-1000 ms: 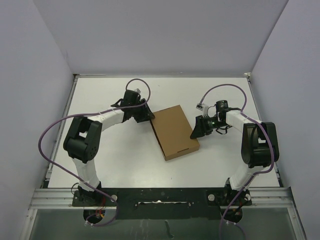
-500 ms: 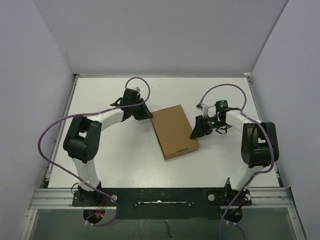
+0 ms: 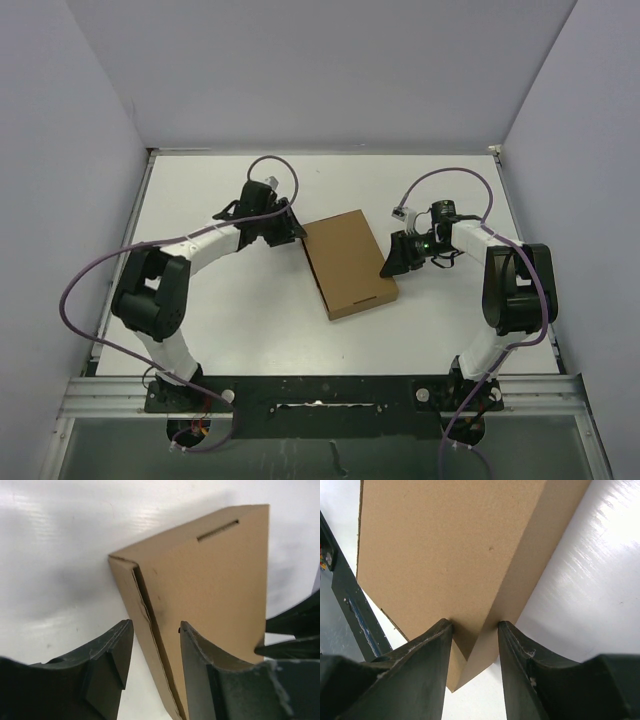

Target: Fold the paper box

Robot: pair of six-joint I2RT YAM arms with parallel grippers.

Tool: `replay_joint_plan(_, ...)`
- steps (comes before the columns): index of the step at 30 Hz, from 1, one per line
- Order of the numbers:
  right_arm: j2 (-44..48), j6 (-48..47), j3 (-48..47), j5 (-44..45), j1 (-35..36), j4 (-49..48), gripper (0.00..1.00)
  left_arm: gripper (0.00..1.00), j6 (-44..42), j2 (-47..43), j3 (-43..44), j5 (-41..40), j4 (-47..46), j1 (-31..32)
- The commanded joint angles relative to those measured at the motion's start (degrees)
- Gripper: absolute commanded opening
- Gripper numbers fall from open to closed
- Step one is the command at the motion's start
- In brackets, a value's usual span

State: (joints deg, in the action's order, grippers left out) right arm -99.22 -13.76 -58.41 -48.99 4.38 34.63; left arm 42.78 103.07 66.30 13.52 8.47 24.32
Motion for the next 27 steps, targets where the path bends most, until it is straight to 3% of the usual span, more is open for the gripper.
replay_joint_plan(1, -1.9, -3.71, 0.09, 8.3, 0.63, -1.12, 0.4, 0.42, -0.7, -12.89, -3.35, -0.4, -1.73, 0.64)
replay_joint_plan(7, -1.85, -3.76, 0.06, 8.25, 0.64, -1.13, 0.4, 0.43, 2.47, -23.89, -12.12, -0.46, -2.87, 2.05)
replay_joint_plan(13, -2.09, -3.76, 0.12, 8.39, 0.77, -1.26, 0.4, 0.43, 10.8, -30.23, -23.09, -6.93, -7.68, 7.58)
replay_joint_plan(17, -2.12, -3.82, 0.23, 8.39, 0.87, -1.28, 0.4, 0.43, 14.45, -27.48, -26.18, -8.79, -11.92, 9.44)
replay_joint_plan(27, -1.94, -3.9, 0.14, 8.19, 0.82, -1.15, 0.4, 0.43, 17.13, -17.23, -24.12, -10.66, -18.57, 11.98)
